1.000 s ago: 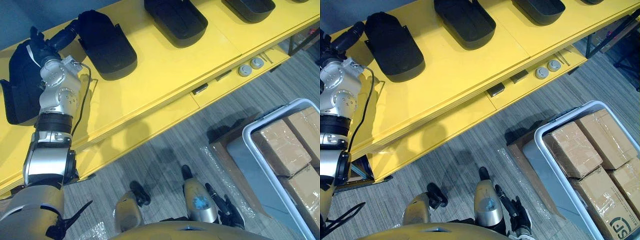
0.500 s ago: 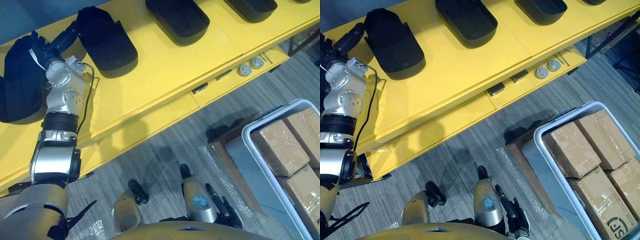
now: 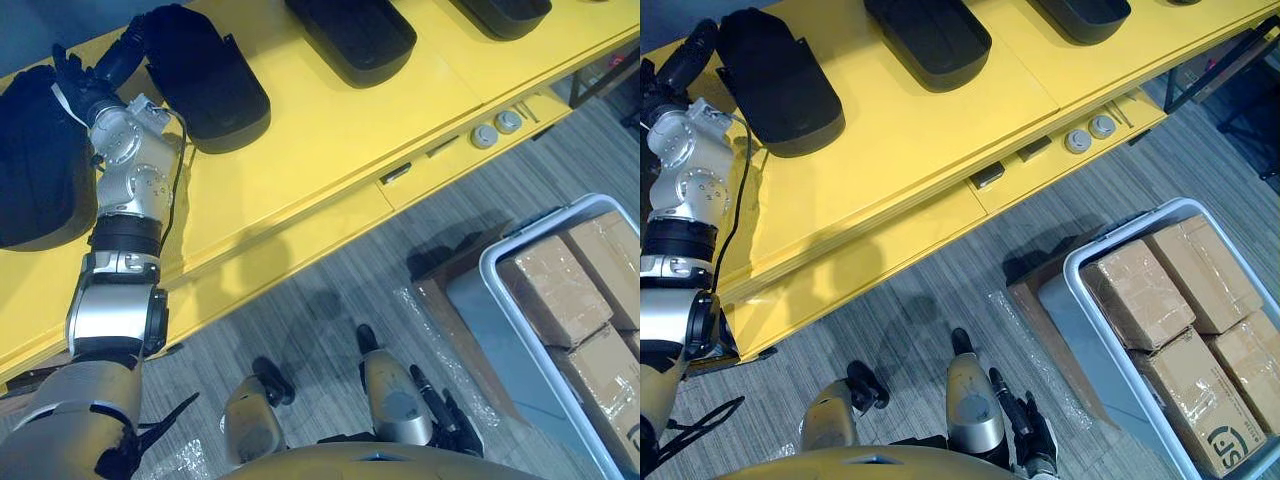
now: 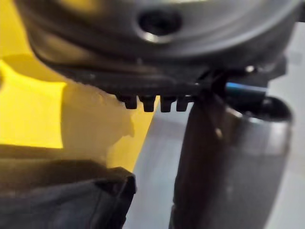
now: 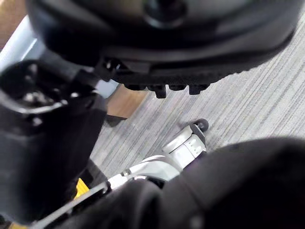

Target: Walk over and take three plastic housings, then place them on the shelf

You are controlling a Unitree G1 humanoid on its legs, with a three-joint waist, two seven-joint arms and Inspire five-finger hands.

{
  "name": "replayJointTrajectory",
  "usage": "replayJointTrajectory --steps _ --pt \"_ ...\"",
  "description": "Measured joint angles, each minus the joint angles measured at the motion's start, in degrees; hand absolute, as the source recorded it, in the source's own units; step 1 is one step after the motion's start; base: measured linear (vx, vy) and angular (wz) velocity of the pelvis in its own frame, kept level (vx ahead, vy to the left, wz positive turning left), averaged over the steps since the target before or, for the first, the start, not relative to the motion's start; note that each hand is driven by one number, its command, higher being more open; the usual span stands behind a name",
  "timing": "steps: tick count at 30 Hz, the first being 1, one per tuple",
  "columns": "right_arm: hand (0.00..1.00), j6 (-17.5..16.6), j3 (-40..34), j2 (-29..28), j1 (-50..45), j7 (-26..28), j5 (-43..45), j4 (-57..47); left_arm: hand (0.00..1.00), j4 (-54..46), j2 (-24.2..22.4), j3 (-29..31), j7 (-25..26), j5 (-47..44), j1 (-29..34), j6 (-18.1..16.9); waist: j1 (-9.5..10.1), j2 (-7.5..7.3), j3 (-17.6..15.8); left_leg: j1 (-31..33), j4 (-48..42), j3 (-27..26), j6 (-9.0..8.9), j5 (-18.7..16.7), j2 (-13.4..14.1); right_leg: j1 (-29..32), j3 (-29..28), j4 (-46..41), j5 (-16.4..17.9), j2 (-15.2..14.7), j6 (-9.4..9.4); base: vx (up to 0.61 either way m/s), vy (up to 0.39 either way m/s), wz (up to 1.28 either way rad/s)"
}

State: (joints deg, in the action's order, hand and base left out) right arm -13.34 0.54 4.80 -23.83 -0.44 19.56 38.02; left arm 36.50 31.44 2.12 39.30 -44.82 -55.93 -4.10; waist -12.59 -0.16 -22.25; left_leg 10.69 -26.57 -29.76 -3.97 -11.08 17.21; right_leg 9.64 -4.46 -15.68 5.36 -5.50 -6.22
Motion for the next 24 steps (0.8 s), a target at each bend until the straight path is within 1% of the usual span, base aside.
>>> replayJointTrajectory --steps 2,5,7,10,13,14,15,16,17,18,19,20,21,22,24 --pt "1.0 -0.2 0.0 0.0 -0.2 0.0 -0.1 0.1 1.0 0.0 0.0 -0.3 -0.4 0.0 0.0 -0.7 -0.19 -0.06 0.0 -1.5 0.9 0.0 -0.1 0.2 -0.7 -1.0 0.0 -0.2 0.5 -0.4 -0.23 0.0 0.0 0.0" --pt "1.0 -1.2 -0.2 -0.2 -0.2 -0.2 -0.6 1.4 1.0 -0.8 0.3 -0.8 -1.3 0.7 -0.3 -2.3 -0.41 -0.05 0.2 -4.0 3.0 0.1 -0.46 1.0 -1.7 -3.0 0.2 0.0 0.9 -0.7 -0.05 0.0 -0.004 0.03" --pt "1.0 -2.4 -1.6 -0.7 0.0 -0.8 -1.2 2.7 1.0 -1.2 1.3 -1.4 -3.2 2.9 -0.7 -3.9 -0.7 0.17 0.4 -5.4 5.9 0.8 -0.57 2.4 -3.0 -4.5 1.2 1.3 0.9 -1.3 0.01 0.01 -0.024 0.2" --pt "1.0 -3.4 -3.3 -0.7 0.2 -2.0 -1.2 3.8 1.0 -1.8 2.7 -1.3 -5.5 2.9 -0.9 -5.7 -1.06 0.44 1.1 -6.6 8.9 1.7 -0.73 4.1 -4.3 -6.0 2.3 2.9 0.8 -1.7 -0.06 0.04 -0.044 0.24" --pt "1.0 -3.5 -5.7 -0.8 0.4 -4.0 -1.2 4.1 1.0 -5.7 3.4 -0.6 -8.3 3.2 0.7 -7.5 -0.86 0.77 4.2 -7.4 12.6 2.4 -1.05 5.9 -5.4 -7.0 3.6 4.9 0.7 -1.9 -0.05 0.09 -0.042 0.21" --pt "1.0 -3.5 -6.7 -0.8 1.1 -4.9 -1.1 4.1 1.0 -9.4 3.4 0.4 -9.6 5.5 3.2 -8.2 -0.87 0.79 5.6 -8.4 14.2 2.7 -1.23 6.4 -5.8 -8.0 4.1 5.5 0.7 -2.0 -0.05 0.14 -0.029 0.15" --pt "1.0 -3.5 -6.9 -0.7 1.4 -5.2 -1.1 4.1 1.0 -11.3 3.4 0.9 -10.2 6.3 4.7 -8.3 -0.84 0.79 6.0 -9.1 14.7 2.7 -1.32 6.5 -6.0 -8.7 4.2 5.9 0.7 -2.1 -0.05 0.12 -0.016 0.09" --pt "1.0 -3.5 -7.3 -0.6 1.9 -5.5 -1.1 4.1 1.0 -14.0 3.4 1.8 -11.2 7.8 7.5 -8.5 -0.72 0.94 6.9 -9.7 15.4 2.7 -1.36 6.6 -6.2 -9.3 4.3 6.3 0.7 -2.1 -0.05 0.11 -0.01 0.05" --pt "1.0 -3.5 -7.3 -0.5 2.6 -6.2 -1.1 3.9 1.0 -18.6 3.2 3.4 -12.5 9.8 13.1 -8.5 -0.46 1.36 8.6 -10.9 16.9 3.0 -1.3 6.9 -6.8 -10.5 4.6 7.4 0.6 -2.3 -0.08 0.09 -0.009 0.05" --pt "1.0 -3.5 -7.3 -0.6 2.7 -6.4 -1.1 3.9 1.0 -20.3 2.9 4.0 -13.0 10.2 15.4 -8.5 -0.22 1.55 9.2 -11.4 17.4 3.0 -1.32 6.9 -6.9 -11.0 4.8 7.7 0.6 -2.4 -0.12 0.13 -0.014 0.17" --pt "1.0 -3.2 -7.2 -0.7 2.8 -6.5 -1.2 3.9 1.0 -23.1 1.7 5.7 -14.8 11.6 20.1 -8.5 -0.03 1.93 10.5 -11.8 18.2 3.7 -1.39 7.1 -7.2 -11.9 5.6 8.2 0.6 -2.5 -0.14 0.07 -0.01 0.23" --pt "1.0 -3.1 -7.2 -0.8 2.8 -6.6 -1.2 4.0 1.0 -24.3 1.0 6.4 -15.7 11.7 22.7 -8.5 0.11 2.07 11.0 -12.3 18.7 4.2 -1.42 7.3 -7.3 -12.6 6.2 8.5 0.6 -2.5 -0.14 0.12 -0.021 0.36" --pt "1.0 -2.5 -7.1 -1.1 3.1 -7.1 -1.2 4.8 1.0 -25.9 -0.6 7.5 -17.6 11.8 27.6 -8.4 1.14 2.13 11.9 -13.5 20.1 4.9 -1.75 7.9 -7.6 -13.8 7.4 8.9 0.6 -2.6 -0.14 0.06 -0.014 0.27" --pt "1.0 -2.2 -7.1 -1.2 3.4 -7.4 -1.2 5.4 1.0 -25.9 -0.9 7.6 -18.4 11.9 29.1 -8.2 1.68 2.08 12.1 -13.9 20.5 5.0 -1.8 8.1 -7.7 -14.1 7.7 8.9 0.6 -2.6 -0.13 0.05 -0.014 0.23" --pt "1.0 -1.5 -7.1 -1.2 4.7 -8.1 -1.3 8.2 1.0 -25.9 -1.6 9.0 -21.4 12.6 35.0 -6.6 4.02 1.99 13.3 -14.2 22.1 5.6 -1.83 9.1 -8.2 -14.4 9.0 9.0 0.6 -2.8 -0.12 0.0 -0.012 0.19"
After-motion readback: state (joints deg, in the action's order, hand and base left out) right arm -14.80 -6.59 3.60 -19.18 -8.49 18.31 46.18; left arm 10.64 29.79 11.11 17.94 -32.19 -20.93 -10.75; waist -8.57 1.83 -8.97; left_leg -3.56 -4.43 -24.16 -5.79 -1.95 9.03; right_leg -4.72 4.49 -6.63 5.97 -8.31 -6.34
